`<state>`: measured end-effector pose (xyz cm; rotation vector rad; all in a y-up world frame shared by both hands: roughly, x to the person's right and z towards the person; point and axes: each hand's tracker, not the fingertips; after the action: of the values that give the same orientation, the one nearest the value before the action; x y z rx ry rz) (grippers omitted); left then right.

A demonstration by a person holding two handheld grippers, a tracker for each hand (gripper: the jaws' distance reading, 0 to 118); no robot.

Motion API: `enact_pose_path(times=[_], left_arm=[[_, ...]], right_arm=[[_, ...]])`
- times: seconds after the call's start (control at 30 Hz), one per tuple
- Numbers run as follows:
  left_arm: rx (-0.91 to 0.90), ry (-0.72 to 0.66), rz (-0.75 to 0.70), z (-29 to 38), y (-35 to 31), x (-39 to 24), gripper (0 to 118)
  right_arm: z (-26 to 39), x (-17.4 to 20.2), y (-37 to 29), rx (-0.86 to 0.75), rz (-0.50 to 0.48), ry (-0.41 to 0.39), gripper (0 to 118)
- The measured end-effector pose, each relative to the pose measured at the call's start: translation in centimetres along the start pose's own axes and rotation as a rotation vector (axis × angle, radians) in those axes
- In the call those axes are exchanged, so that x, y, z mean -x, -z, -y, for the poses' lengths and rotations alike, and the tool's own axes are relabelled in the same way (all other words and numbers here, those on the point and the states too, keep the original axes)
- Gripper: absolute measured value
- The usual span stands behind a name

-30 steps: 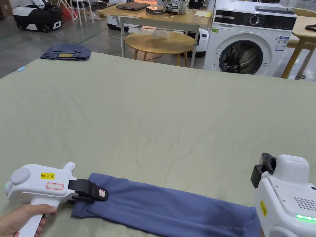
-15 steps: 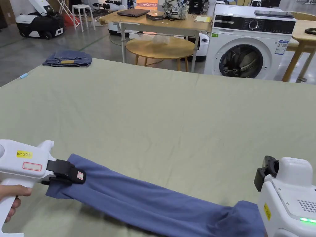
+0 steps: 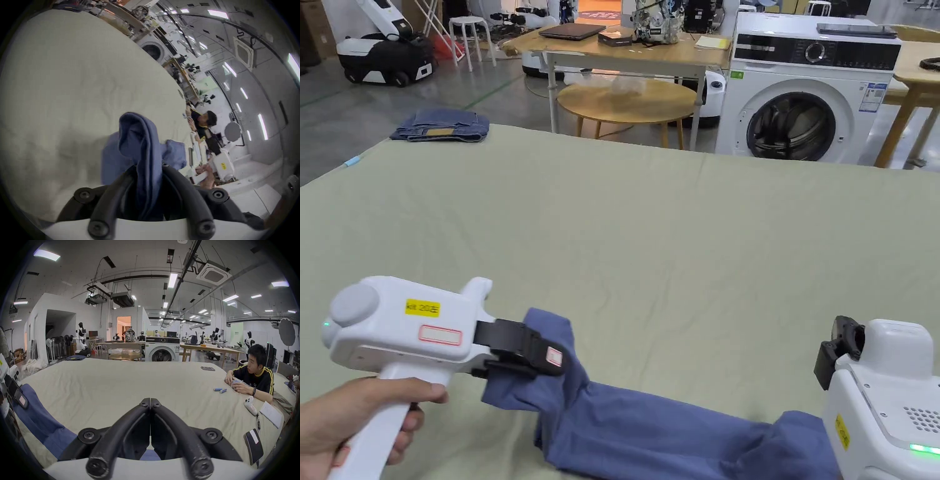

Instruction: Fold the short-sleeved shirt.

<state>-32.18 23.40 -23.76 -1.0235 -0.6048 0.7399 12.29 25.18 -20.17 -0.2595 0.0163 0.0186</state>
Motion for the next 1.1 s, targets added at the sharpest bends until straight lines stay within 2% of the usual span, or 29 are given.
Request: enact_pose_path(times=[0.13, 0.3, 0.53, 0.67, 0.73, 0.77, 0.8, 1.07, 1.1], left_arm=[[0.053, 0.016, -0.010, 0.7, 5.0, -2.2, 5], [0.146, -0.005, -0.102, 2.1, 12.3, -3.2, 5], [0.265, -0.030, -0.230, 3.2, 19.4, -0.8, 5], [0.245, -0.064, -0.236, 3.3, 19.6, -0.3, 6], [0.233, -0.044, -0.228, 3.2, 19.0, -0.6, 17], [0.224, -0.032, -0.220, 3.1, 18.6, -0.9, 28], [0.211, -0.023, -0.218, 3.8, 18.0, -1.9, 33], [0.192, 0.005, -0.107, 2.8, 14.8, -3.4, 33], [0.181, 0.016, -0.098, 2.7, 14.2, -3.5, 30]], right_arm=[[0.2, -0.3, -0.1, 0.006, 0.006, 0.006, 0], [0.5, -1.0, -0.3, 0.018, 0.020, 0.013, 0], [0.9, -1.8, -0.4, 0.035, 0.042, 0.015, 0], [1.1, -1.9, -0.4, 0.043, 0.047, 0.015, 0], [1.2, -1.9, -0.4, 0.045, 0.047, 0.015, 0], [1.2, -1.9, -0.4, 0.047, 0.046, 0.014, 0], [1.2, -1.9, -0.4, 0.048, 0.044, 0.014, 0], [1.4, -1.8, -0.6, 0.055, 0.039, 0.023, 0], [1.5, -1.8, -0.7, 0.056, 0.039, 0.023, 0]])
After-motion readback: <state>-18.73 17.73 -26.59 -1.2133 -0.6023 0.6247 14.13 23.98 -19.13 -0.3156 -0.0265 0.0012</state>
